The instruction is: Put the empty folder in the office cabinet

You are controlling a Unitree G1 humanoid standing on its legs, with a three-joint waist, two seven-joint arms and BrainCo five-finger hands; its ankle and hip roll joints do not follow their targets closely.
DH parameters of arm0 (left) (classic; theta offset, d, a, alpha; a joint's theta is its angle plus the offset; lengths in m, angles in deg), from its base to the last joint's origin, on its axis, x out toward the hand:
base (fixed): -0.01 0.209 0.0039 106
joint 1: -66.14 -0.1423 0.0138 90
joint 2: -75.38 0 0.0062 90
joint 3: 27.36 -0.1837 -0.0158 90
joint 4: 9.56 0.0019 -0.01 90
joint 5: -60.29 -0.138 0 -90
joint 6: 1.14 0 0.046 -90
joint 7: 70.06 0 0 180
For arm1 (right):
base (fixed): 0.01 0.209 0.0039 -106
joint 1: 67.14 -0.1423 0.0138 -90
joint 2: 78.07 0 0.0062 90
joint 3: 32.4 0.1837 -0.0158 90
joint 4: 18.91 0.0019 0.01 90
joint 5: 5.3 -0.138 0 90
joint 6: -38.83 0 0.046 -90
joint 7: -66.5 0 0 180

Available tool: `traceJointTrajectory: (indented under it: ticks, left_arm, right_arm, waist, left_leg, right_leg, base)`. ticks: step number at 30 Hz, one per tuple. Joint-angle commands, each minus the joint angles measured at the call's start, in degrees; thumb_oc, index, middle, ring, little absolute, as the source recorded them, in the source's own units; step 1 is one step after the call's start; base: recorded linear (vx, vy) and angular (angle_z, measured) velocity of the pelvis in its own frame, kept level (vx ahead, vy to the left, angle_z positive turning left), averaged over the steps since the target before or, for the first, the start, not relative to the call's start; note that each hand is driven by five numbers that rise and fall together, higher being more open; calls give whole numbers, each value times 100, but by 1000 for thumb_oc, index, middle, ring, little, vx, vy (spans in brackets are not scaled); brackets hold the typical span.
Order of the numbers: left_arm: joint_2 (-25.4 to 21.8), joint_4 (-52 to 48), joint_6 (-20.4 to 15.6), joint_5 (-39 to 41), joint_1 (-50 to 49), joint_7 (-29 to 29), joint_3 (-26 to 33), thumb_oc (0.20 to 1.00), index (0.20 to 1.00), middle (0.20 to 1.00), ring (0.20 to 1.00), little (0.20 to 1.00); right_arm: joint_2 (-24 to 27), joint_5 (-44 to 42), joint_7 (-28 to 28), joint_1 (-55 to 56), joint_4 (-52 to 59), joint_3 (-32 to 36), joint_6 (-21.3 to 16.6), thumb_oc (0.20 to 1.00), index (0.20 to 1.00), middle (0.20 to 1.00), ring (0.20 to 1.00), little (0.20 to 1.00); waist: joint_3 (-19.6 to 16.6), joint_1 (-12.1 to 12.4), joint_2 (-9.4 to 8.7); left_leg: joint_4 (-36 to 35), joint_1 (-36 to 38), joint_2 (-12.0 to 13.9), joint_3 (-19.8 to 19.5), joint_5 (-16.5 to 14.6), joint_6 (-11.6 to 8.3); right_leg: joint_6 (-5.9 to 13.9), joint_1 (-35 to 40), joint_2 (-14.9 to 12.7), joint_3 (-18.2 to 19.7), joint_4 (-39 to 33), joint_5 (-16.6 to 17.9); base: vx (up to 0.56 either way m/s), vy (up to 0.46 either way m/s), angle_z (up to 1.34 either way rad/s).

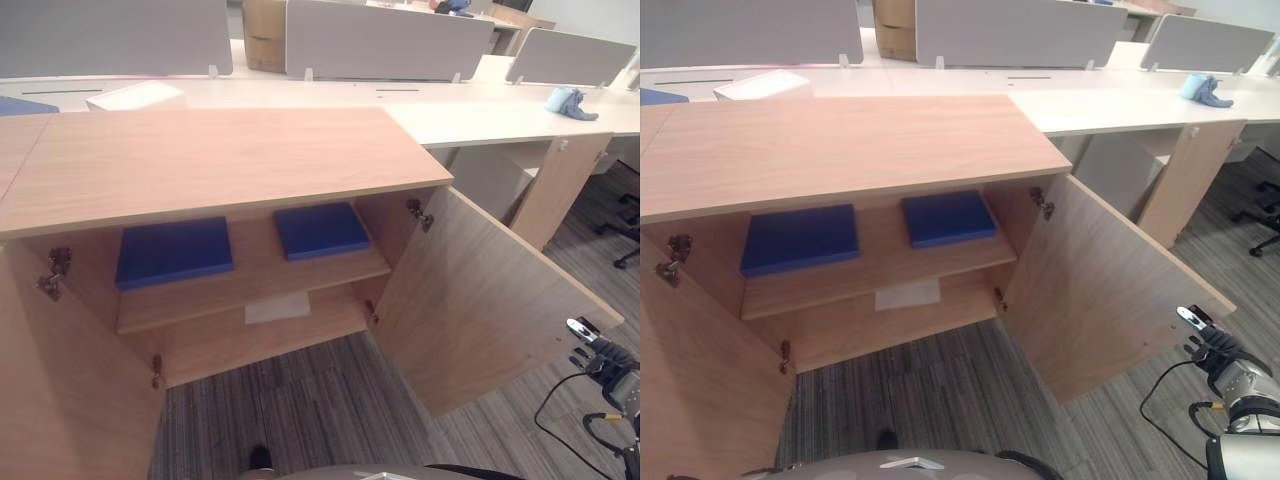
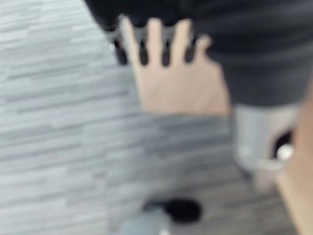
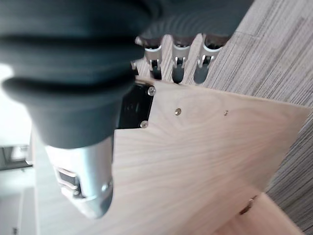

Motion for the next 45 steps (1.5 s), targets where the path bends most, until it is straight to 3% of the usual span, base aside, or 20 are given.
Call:
traceJointTrajectory:
  ticks: [1,7,9,12,16,22,27,29,31,38,45]
  left_arm:
    - [-276,180,12,-321,268,29,-39,1000,1000,1000,1000,1000]
    - [-354,196,-12,-479,239,180,-36,1000,1000,1000,1000,1000]
    - [-355,213,-31,-502,253,228,-46,1000,1000,1000,1000,1000]
    - [-368,227,-21,-524,275,275,-26,1000,1000,1000,1000,1000]
    - [-346,205,-1,-476,282,267,-61,1000,1000,1000,1000,1000]
    - [-326,246,27,-318,355,253,-94,1000,1000,1000,1000,1000]
    - [-275,284,31,-131,399,231,-137,1000,1000,1000,1000,1000]
    - [-187,274,32,36,410,165,-114,1000,1000,1000,1000,1000]
    - [-139,264,21,107,409,125,-100,1000,1000,1000,1000,1000]
    - [117,180,-77,718,393,-315,48,1000,1000,1000,1000,1000]
    - [65,303,-24,1369,171,-1145,492,1000,1000,1000,1000,1000]
  right_arm:
    - [228,546,-1587,-801,457,-491,-40,1000,1000,1000,1000,1000]
    - [-176,1307,-3324,-1080,1152,-1522,629,1000,1000,1000,1000,1000]
    - [-504,1623,-4176,-1095,1516,-1887,1076,1000,1000,1000,1000,1000]
    - [-924,1861,-4584,-892,2104,-2300,1348,1000,1000,1000,1000,1000]
    - [-1291,1758,-4595,-623,2823,-2615,1700,1000,1000,1000,1000,1000]
    - [-1680,1190,-4296,-218,3719,-2971,1963,1000,1000,1000,1000,1000]
    - [-1842,381,-3420,35,3908,-2992,1943,1000,1000,1000,1000,1000]
    - [-1959,75,-2679,267,3680,-2859,1809,1000,1000,1000,1000,1000]
    - [-2038,-112,-2332,371,3529,-2783,1845,1000,1000,1000,1000,1000]
    - [-2487,359,-2002,959,2216,-2445,1553,1000,1000,1000,1000,1000]
    - [-2765,316,-1621,1027,1106,-2217,1240,1000,1000,1000,1000,1000]
  waist:
    - [-30,212,-3]
    - [-50,287,-30]
    - [-65,305,-21]
    - [-85,301,-4]
    - [-101,278,14]
    - [-94,214,47]
    - [-95,186,68]
    - [-80,155,80]
    - [-74,152,87]
    - [-15,191,102]
    - [97,467,122]
  left_leg:
    - [11,369,-431,-148,-1261,137]
    - [11,374,-439,-173,-1239,120]
    - [11,374,-438,-186,-1227,110]
    - [11,375,-442,-197,-1209,109]
    - [11,367,-446,-214,-1190,105]
    - [11,356,-447,-225,-1170,106]
    - [11,332,-451,-259,-1148,108]
    - [11,337,-439,-266,-1143,103]
    - [11,336,-436,-278,-1143,104]
    - [11,307,-453,-426,-1122,133]
    - [11,191,-495,-746,-1005,112]
  right_leg:
    - [119,-154,67,-54,13,-82]
    - [79,-124,59,-116,13,-129]
    - [60,-122,57,-129,13,-147]
    - [48,-122,58,-130,13,-152]
    - [47,-133,55,-116,13,-155]
    - [44,-147,52,-94,13,-157]
    - [37,-156,49,-105,13,-158]
    - [27,-142,43,-135,13,-168]
    - [18,-134,42,-148,13,-180]
    - [-45,-47,62,-278,13,-245]
    - [-130,19,97,-533,13,-325]
  base:
    - [24,0,-4]
    - [20,4,-1]
    - [37,17,-7]
    - [38,13,-9]
    - [6,2,-2]
    - [12,6,12]
    - [2,2,15]
    - [-5,-2,2]
    - [-21,-12,5]
    - [-25,-36,3]
    - [-44,-54,34]
